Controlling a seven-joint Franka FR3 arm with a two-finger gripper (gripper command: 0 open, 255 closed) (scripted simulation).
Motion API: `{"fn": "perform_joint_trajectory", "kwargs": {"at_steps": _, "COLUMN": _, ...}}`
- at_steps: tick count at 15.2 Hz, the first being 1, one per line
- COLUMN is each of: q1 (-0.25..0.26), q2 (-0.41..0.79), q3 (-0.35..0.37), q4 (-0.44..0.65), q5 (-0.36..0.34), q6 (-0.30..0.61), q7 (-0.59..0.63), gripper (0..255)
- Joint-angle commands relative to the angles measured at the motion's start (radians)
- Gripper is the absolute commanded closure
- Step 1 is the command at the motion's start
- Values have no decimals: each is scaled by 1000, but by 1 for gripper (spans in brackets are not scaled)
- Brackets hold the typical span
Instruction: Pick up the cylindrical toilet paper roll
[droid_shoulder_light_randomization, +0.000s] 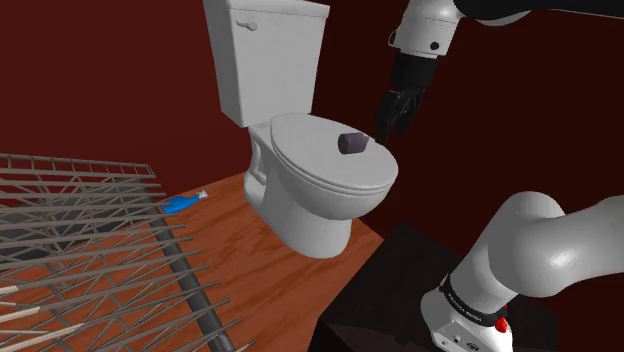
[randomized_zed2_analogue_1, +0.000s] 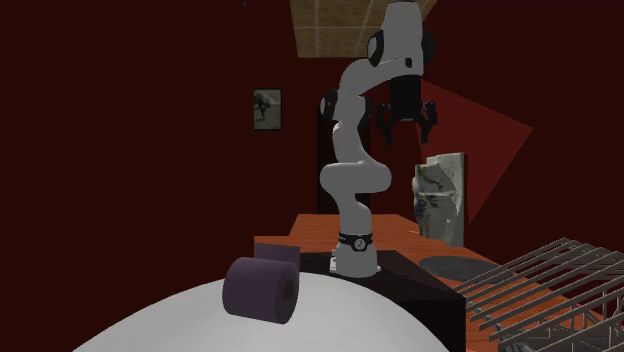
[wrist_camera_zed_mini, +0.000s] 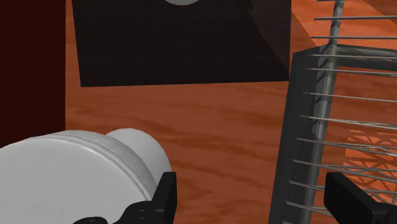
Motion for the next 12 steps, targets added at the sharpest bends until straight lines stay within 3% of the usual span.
{"fn": "perform_joint_trajectory", "kwargs": {"at_steps": 1, "q1": 0, "q2": 0, "q3": 0, "q4": 0, "q5": 0, "q6": 0, "q7": 0, "gripper": 0}}
{"fn": "perform_joint_trajectory", "kwargs": {"at_steps": 12, "q1": -51, "q2": 379, "q3": 33, "q4": 86, "q5": -382, "q6": 81, "q7": -184, "gripper": 0}}
